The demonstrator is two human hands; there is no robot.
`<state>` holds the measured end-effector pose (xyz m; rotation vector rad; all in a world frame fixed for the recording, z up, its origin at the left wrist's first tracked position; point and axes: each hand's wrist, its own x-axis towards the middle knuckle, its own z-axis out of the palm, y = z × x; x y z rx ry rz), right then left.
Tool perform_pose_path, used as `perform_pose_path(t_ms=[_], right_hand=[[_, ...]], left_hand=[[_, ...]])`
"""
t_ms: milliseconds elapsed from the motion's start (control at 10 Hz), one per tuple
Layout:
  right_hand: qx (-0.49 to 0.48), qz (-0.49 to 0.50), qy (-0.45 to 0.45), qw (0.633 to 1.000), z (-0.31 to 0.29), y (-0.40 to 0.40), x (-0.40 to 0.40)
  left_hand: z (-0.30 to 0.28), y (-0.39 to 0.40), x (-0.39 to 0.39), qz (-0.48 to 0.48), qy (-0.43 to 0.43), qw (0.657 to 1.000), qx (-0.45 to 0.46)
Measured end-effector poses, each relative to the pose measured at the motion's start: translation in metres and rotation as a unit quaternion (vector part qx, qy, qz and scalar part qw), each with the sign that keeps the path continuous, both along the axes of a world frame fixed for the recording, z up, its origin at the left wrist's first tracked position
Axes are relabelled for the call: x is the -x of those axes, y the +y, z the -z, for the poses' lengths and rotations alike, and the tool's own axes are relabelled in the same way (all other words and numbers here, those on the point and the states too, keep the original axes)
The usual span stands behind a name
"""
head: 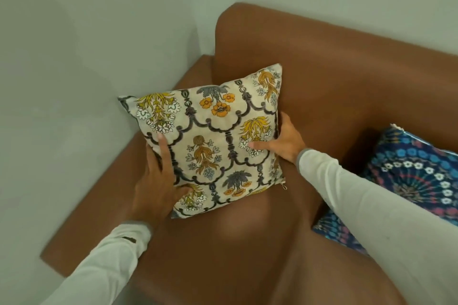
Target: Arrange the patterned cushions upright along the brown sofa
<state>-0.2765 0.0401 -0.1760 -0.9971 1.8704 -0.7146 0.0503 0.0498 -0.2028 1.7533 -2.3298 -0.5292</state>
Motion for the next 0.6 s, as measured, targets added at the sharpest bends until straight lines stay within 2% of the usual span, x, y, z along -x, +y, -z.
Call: perform_pose_path(t_ms=[200,400,500,600], right_hand=[[0.057,0.051,-0.002,0.997,0.011,0.016,0.0],[0.081,0.048,0.008,0.995,0.013,0.02,-0.005],[0.086,0.038,0.001,0.996,0.014,0.02,-0.005],[0.086,0.012,0.032,0.996,0.008,0.025,-0.004]], left_hand=[[0.009,-0.031,0.019,0.015,0.041,0.999,0.025],[0.004,-0.021,0.019,0.012,0.082,0.995,0.053],[0.003,-0.012,0.015,0.005,0.074,0.996,0.056],[-0.006,0.001,0.018,-0.002,0.028,0.997,0.071]])
